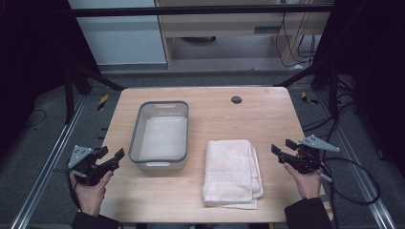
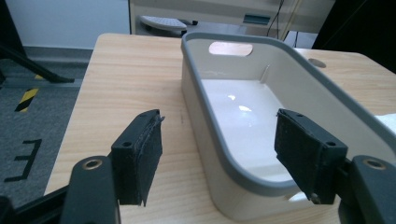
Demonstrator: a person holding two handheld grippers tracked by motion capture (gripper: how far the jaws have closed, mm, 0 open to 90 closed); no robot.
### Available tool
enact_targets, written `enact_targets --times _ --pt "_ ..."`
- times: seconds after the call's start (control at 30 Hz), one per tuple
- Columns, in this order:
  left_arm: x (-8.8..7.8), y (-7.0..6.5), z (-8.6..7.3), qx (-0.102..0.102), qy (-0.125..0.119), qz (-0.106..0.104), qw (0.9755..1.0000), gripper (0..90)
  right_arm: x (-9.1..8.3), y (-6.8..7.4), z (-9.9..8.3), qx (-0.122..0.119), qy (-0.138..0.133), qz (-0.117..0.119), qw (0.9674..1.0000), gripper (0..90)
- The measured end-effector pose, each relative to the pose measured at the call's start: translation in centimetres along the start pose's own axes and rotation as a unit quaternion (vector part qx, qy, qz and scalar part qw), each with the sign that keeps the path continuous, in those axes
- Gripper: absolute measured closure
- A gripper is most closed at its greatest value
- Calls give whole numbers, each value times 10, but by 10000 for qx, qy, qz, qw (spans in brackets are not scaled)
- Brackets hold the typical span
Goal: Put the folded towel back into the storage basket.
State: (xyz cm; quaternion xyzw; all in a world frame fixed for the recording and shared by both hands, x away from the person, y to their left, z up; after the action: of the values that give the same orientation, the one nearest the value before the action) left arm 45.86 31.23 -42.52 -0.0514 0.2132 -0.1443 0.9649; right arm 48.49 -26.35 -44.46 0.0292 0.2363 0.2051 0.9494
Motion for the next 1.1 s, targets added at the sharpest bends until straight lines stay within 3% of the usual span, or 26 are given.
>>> enact_targets --times 0.33,0.97,1.1 --pt "6 -29 19 228 -111 -234 9994 318 -2 3 11 53 -129 173 9998 319" --pt "21 -81 30 556 -154 -629 9964 324 0 12 28 27 -211 372 9991 284" --pt "24 -93 31 625 -167 -728 9952 324 0 16 32 -75 -252 447 9987 285"
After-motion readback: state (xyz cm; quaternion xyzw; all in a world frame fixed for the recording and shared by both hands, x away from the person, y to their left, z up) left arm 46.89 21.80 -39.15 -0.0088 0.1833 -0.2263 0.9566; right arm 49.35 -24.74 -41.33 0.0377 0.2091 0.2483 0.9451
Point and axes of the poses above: each handheld gripper's, and its own axes: x roughly forward along the jaws, z roughly out of its top, y roughly to its left, the point moved 4 cm from there along x, roughly forward along the jaws, and after that the axes turned 1 degree about y, right-handed, at the moved point
